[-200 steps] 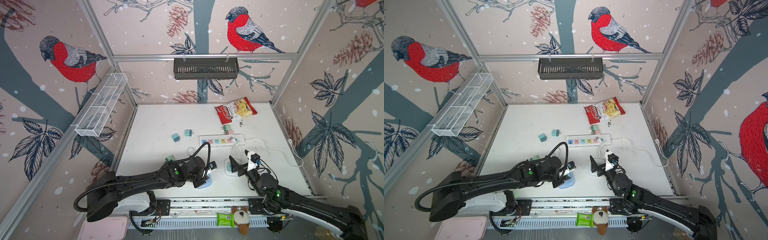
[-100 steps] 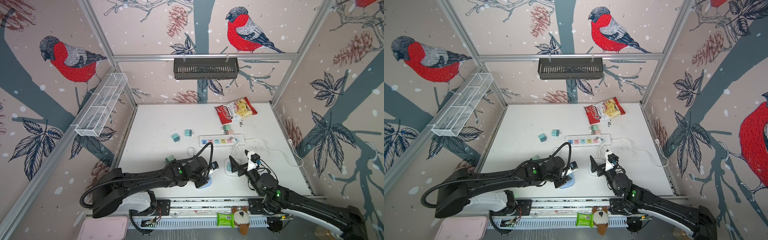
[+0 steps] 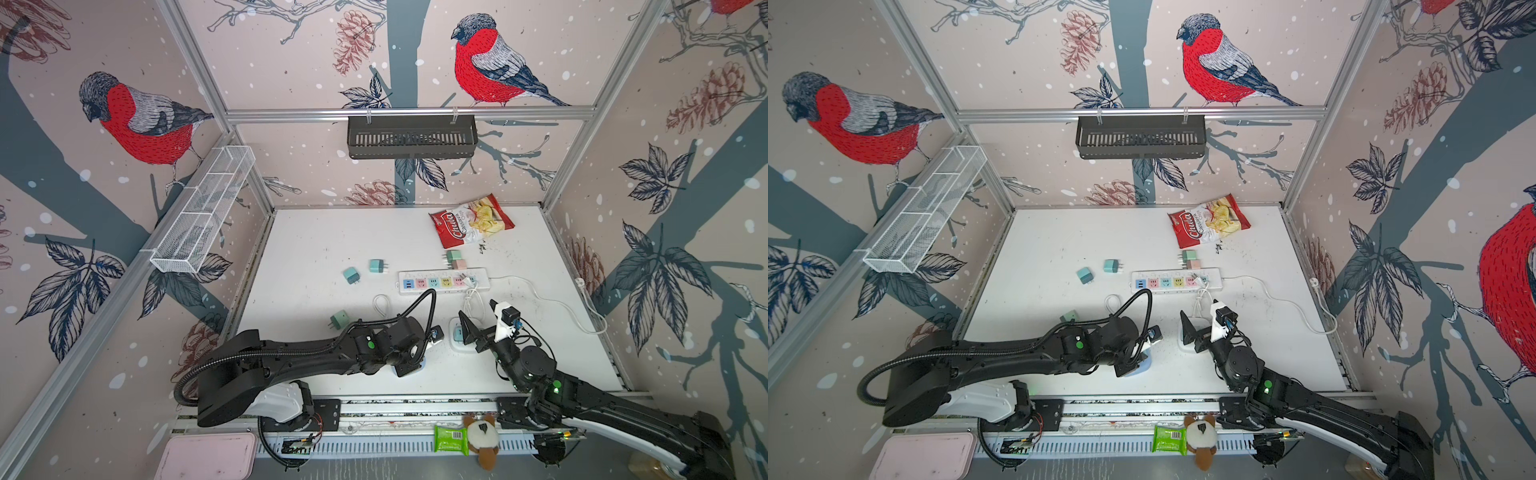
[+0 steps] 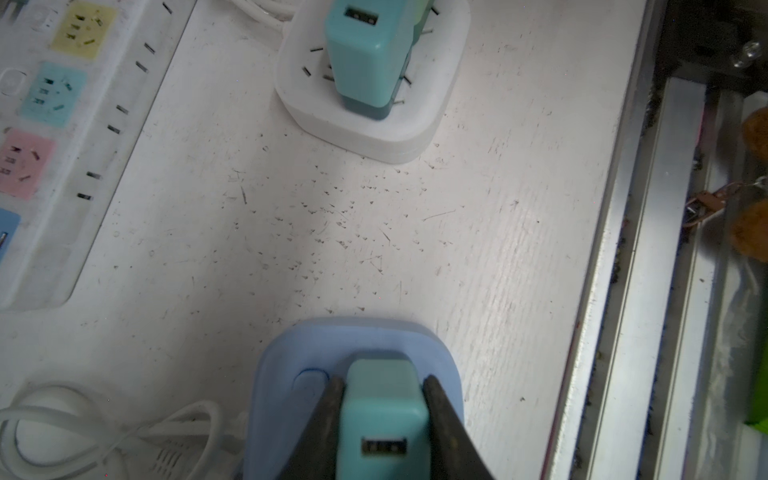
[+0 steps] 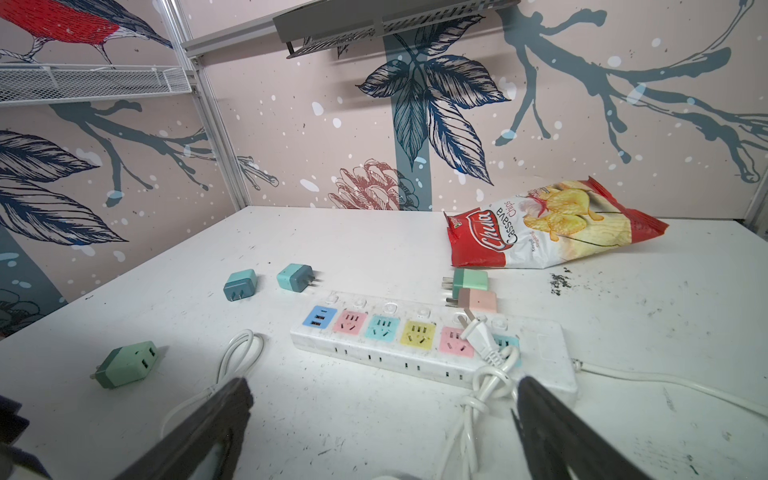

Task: Insert the plug
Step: 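Lower the teal charger prongs into the light-blue socket box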

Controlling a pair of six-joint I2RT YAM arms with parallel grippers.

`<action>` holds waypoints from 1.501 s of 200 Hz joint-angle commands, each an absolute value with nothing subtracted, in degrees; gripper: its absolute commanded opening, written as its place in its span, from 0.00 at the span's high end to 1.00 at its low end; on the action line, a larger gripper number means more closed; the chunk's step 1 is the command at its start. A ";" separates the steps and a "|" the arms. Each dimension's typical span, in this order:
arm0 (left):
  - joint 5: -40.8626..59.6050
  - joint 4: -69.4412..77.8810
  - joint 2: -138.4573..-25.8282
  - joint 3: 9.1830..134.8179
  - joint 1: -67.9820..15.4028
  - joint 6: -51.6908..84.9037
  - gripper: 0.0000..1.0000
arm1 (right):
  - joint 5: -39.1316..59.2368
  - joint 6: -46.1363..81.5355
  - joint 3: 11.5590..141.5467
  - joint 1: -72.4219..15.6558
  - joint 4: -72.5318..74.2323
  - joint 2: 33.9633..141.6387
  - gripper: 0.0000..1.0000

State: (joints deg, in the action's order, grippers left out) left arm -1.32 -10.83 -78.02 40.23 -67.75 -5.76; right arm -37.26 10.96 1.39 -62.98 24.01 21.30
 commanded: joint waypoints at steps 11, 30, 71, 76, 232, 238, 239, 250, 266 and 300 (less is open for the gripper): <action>-3.43 -15.73 -79.41 40.54 -68.01 -5.36 1.00 | -36.91 11.99 1.47 -63.02 24.45 21.17 0.00; -3.52 -15.67 -79.63 40.38 -68.01 -5.19 1.00 | -37.00 12.10 1.46 -62.95 24.44 21.08 0.00; -2.98 -15.74 -79.94 40.51 -67.96 -5.06 1.00 | -38.05 13.03 1.58 -62.68 24.13 21.01 0.00; -3.13 -15.78 -79.83 40.51 -67.95 -4.90 1.00 | -38.25 13.26 1.62 -62.67 23.96 21.01 0.00; 4.23 -12.53 -81.26 43.42 -65.21 -3.05 1.00 | -37.88 15.38 1.84 -60.89 22.46 20.18 0.00; 4.30 -12.20 -81.69 43.33 -65.21 -2.95 1.00 | -37.90 15.40 1.84 -60.82 22.38 20.18 0.00; 4.35 -12.17 -81.80 43.29 -65.21 -2.92 1.00 | -37.89 15.39 1.84 -60.82 22.39 20.20 0.00; 5.08 -11.59 -82.90 43.52 -65.21 -2.81 1.00 | -37.88 15.45 1.82 -60.69 22.40 20.21 0.00; 6.31 -11.43 -85.17 44.50 -65.52 -2.83 1.00 | -37.86 15.65 1.78 -60.63 22.24 20.14 0.00; 4.58 -12.13 -89.73 47.14 -67.54 -2.73 1.00 | -37.78 16.08 1.87 -60.46 21.89 20.06 0.00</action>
